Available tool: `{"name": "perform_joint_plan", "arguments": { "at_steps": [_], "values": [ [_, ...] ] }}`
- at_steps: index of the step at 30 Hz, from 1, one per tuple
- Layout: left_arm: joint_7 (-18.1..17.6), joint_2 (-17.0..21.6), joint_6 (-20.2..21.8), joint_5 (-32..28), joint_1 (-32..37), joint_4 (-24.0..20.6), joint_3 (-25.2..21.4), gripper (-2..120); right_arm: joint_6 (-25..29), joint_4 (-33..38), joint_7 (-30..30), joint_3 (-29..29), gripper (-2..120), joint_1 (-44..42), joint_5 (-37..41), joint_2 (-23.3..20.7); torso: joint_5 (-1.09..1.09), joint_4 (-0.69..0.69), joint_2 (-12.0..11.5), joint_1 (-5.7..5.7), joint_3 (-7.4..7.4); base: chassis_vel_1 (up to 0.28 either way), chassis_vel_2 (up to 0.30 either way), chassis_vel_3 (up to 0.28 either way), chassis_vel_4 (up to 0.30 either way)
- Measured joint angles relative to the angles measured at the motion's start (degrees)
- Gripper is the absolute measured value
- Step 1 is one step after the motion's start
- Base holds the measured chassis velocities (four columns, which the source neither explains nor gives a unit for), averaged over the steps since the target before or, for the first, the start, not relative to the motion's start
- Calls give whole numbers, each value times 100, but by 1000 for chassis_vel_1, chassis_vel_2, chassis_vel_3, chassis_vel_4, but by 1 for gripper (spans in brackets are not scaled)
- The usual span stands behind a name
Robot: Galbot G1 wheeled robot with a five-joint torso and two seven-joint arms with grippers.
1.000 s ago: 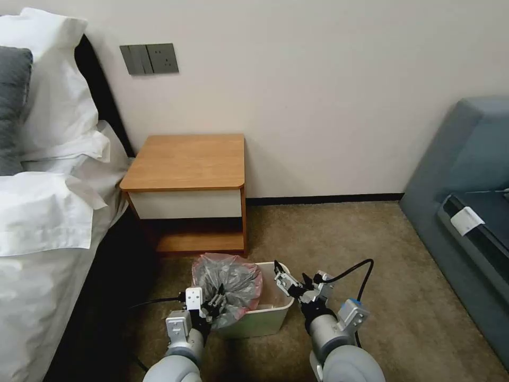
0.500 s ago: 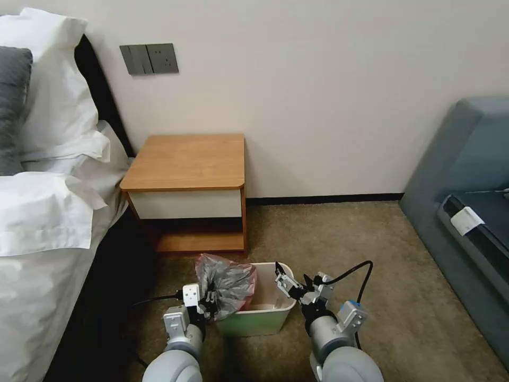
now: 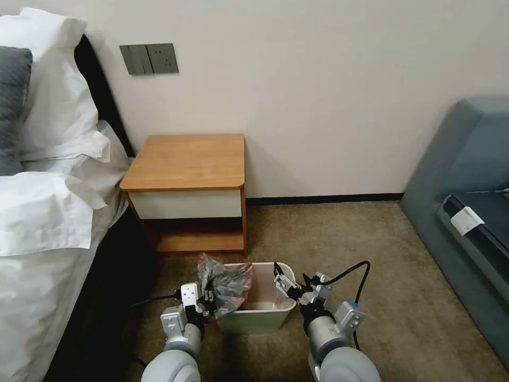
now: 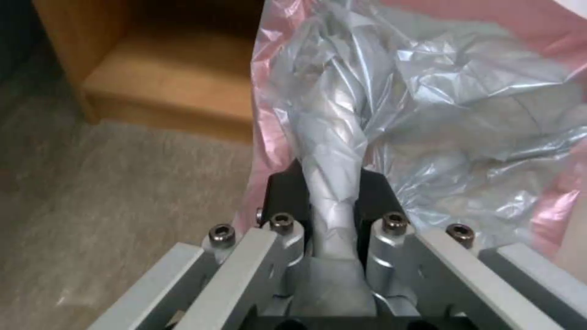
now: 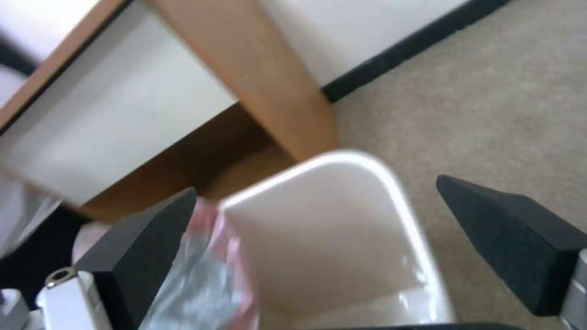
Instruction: Pick up the garbage bag from the table and place it over the trash can.
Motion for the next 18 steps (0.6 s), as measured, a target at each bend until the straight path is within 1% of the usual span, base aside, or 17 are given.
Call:
{"name": "perform_joint_plan", "arguments": {
  "at_steps": [1, 3, 4, 7, 8, 11, 12, 16, 17, 18],
  "values": [
    [0, 0, 0, 0, 0, 0, 0, 10, 0, 0, 0, 0, 100, 0, 0, 0, 0, 0, 0, 0, 0, 0, 0, 0, 0],
    [271, 11, -375, -58, 28, 0, -77, 10, -46, 100, -111, -113, 100, 2, -100, -129, 1, 0, 0, 0, 0, 0, 0, 0, 0],
    [271, 11, -375, -58, 28, 0, -77, 10, -46, 100, -111, -113, 100, 2, -100, -129, 1, 0, 0, 0, 0, 0, 0, 0, 0],
    [637, 24, -823, -28, 41, -27, -201, 10, -167, 432, -40, -302, 100, 28, -96, -240, 1, 0, 0, 0, 0, 0, 0, 0, 0],
    [637, 24, -823, -28, 41, -27, -201, 10, -167, 432, -40, -302, 100, 28, -96, -240, 1, 0, 0, 0, 0, 0, 0, 0, 0],
    [942, 34, -1072, 87, 72, -99, -305, 10, -284, 788, 149, -524, 100, 148, -22, -281, 0, 0, 1, 0, 0, 0, 0, 0, 0],
    [942, 34, -1072, 87, 72, -99, -305, 10, -284, 788, 149, -524, 100, 148, -22, -281, 0, 0, 1, 0, 0, 0, 0, 0, 0],
    [1346, 40, -1374, 458, 127, -138, -433, 10, -453, 980, 203, -678, 100, 431, 35, -351, 0, 0, 1, 0, 0, 0, 0, 0, 0],
    [1346, 40, -1374, 458, 127, -138, -433, 10, -453, 980, 203, -678, 100, 431, 35, -351, 0, 0, 1, 0, 0, 0, 0, 0, 0],
    [1454, 41, -1436, 576, 164, -166, -460, 10, -498, 952, 204, -695, 100, 556, 42, -376, 0, 0, 1, 0, 0, 0, 0, 0, 0]
  ]
}}
